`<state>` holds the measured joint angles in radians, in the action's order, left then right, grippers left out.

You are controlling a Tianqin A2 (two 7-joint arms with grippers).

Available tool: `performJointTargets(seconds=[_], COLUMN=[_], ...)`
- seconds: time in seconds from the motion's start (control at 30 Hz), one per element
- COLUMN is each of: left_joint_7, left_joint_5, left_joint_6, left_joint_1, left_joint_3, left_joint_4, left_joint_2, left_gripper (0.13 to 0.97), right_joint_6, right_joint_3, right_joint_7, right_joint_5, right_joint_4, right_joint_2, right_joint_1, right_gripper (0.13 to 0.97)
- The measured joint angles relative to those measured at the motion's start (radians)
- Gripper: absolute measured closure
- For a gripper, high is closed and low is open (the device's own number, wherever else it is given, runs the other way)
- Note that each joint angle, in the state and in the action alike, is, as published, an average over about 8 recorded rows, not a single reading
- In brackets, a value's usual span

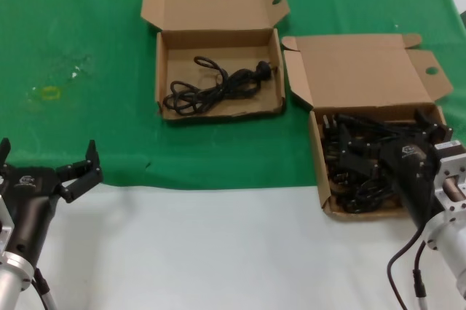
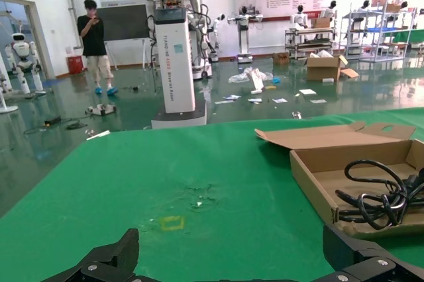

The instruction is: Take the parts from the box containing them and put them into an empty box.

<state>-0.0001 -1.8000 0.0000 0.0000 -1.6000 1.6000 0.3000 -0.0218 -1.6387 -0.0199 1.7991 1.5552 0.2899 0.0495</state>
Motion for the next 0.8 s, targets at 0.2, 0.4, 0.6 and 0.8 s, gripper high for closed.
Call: performJointTargets(seconds=[0.2, 0.4, 0.6, 0.8], left_joint_7=[0.000, 0.000, 0.000, 0.000], left_joint_5=[0.000, 0.000, 0.000, 0.000], left_joint_6=[0.000, 0.000, 0.000, 0.000], left_joint_1=[0.000, 0.000, 0.000, 0.000], left_joint_3=[0.000, 0.000, 0.000, 0.000], left_joint_4=[0.000, 0.000, 0.000, 0.000], left_joint_2=[0.000, 0.000, 0.000, 0.000], left_gripper=[0.132, 0.132, 0.132, 0.132], right_joint_6=[0.000, 0.000, 0.000, 0.000], right_joint_3=[0.000, 0.000, 0.000, 0.000], right_joint_7=[0.000, 0.000, 0.000, 0.000], right_joint_5=[0.000, 0.000, 0.000, 0.000], right_joint_4=[0.000, 0.000, 0.000, 0.000], right_joint_2=[0.000, 0.000, 0.000, 0.000], right_joint_1=[0.000, 0.000, 0.000, 0.000], right_gripper=[0.129, 0.129, 0.129, 0.129])
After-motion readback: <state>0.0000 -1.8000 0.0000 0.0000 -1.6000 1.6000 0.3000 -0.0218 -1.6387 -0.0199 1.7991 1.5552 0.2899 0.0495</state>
